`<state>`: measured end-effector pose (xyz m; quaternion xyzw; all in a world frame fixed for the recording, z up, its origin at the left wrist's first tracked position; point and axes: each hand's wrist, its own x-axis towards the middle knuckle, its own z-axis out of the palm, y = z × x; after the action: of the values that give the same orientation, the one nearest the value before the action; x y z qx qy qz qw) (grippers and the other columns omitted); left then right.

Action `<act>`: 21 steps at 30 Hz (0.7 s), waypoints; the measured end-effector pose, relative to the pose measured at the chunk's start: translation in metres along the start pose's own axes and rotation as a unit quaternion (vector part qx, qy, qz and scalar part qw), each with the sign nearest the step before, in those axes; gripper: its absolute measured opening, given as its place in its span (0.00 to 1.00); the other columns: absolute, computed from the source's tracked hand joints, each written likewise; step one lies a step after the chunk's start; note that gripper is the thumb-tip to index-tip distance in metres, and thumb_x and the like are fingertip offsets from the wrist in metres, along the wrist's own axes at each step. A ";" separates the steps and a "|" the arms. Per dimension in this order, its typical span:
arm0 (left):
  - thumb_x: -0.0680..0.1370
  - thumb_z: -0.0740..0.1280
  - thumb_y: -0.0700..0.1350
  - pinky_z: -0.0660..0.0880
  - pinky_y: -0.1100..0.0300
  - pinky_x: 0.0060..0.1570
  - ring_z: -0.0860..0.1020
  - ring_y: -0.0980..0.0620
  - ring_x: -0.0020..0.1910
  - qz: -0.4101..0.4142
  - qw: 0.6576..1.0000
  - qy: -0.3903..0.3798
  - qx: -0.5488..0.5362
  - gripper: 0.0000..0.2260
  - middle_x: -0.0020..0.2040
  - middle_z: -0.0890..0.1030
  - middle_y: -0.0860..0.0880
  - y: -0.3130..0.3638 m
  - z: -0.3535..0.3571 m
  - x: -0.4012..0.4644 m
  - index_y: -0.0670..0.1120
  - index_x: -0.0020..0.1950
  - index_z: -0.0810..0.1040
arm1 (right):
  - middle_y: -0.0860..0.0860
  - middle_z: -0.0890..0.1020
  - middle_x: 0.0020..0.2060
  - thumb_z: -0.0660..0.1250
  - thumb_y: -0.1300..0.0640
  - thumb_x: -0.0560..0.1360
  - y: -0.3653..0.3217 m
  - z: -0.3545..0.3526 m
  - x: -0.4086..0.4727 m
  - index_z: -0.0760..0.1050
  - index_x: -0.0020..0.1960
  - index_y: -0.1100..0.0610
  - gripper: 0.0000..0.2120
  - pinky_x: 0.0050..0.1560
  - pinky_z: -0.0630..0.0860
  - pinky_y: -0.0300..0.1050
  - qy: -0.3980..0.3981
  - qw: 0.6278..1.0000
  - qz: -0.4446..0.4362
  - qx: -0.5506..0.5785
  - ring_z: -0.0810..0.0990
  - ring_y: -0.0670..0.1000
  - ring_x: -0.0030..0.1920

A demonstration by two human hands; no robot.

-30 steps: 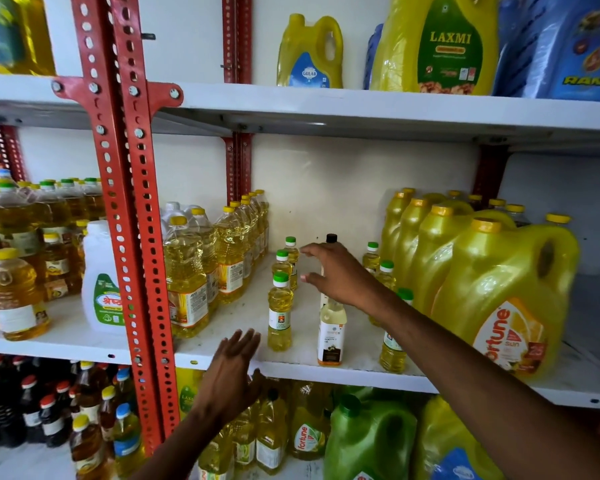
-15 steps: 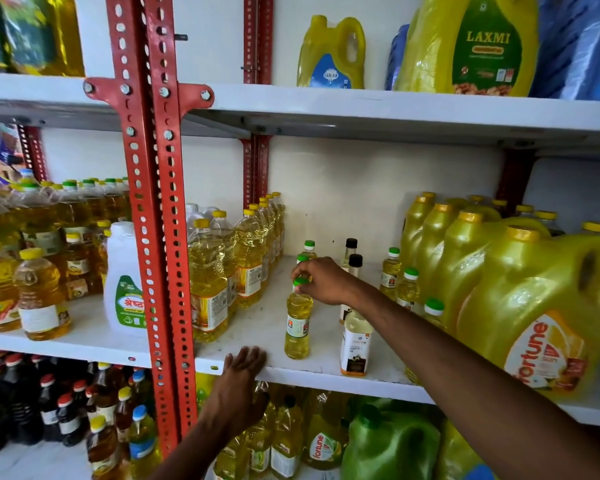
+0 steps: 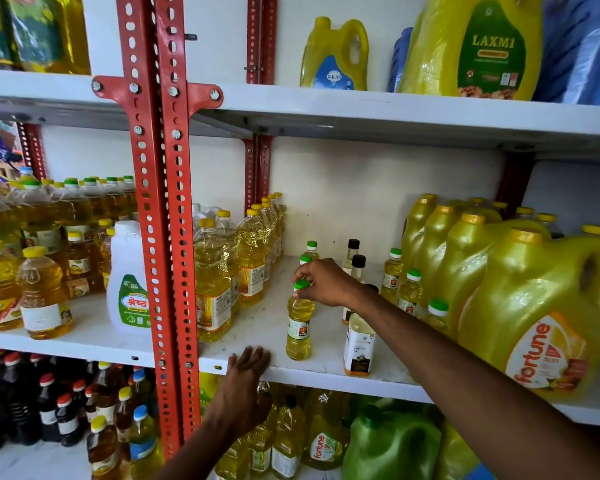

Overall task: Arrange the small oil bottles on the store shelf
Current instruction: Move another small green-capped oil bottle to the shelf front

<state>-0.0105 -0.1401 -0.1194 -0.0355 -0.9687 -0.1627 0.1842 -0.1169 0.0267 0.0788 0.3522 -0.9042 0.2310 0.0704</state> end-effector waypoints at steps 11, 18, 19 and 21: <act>0.76 0.67 0.53 0.41 0.49 0.77 0.45 0.52 0.79 -0.005 1.000 0.006 -0.001 0.36 0.81 0.54 0.49 -0.003 0.005 0.004 0.48 0.79 0.53 | 0.56 0.83 0.54 0.74 0.56 0.70 -0.008 0.000 -0.009 0.81 0.56 0.59 0.16 0.55 0.76 0.45 -0.008 1.000 -0.017 -0.013 0.80 0.54 0.55; 0.76 0.68 0.53 0.42 0.48 0.77 0.46 0.49 0.80 -0.009 1.000 0.005 0.002 0.37 0.81 0.55 0.49 -0.003 0.005 0.003 0.48 0.79 0.53 | 0.57 0.83 0.56 0.74 0.56 0.70 -0.009 -0.001 -0.014 0.80 0.57 0.60 0.17 0.56 0.75 0.44 -0.013 1.000 -0.012 -0.013 0.80 0.54 0.56; 0.76 0.68 0.53 0.42 0.49 0.77 0.46 0.50 0.80 -0.009 1.000 0.004 0.003 0.36 0.81 0.54 0.49 -0.002 0.004 0.002 0.48 0.79 0.53 | 0.57 0.83 0.56 0.74 0.56 0.70 -0.010 -0.001 -0.014 0.80 0.57 0.60 0.18 0.57 0.75 0.45 -0.014 1.000 -0.009 -0.014 0.80 0.54 0.56; 0.77 0.67 0.53 0.42 0.49 0.77 0.46 0.50 0.80 -0.009 1.000 0.003 0.003 0.36 0.81 0.54 0.49 -0.002 0.005 0.002 0.47 0.79 0.53 | 0.57 0.83 0.57 0.74 0.56 0.70 -0.010 -0.001 -0.014 0.80 0.58 0.60 0.18 0.57 0.75 0.45 -0.017 1.000 -0.006 -0.013 0.80 0.54 0.57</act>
<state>-0.0149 -0.1406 -0.1236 -0.0257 -0.9689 -0.1611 0.1862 -0.0997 0.0299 0.0793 0.3603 -0.9062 0.2128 0.0615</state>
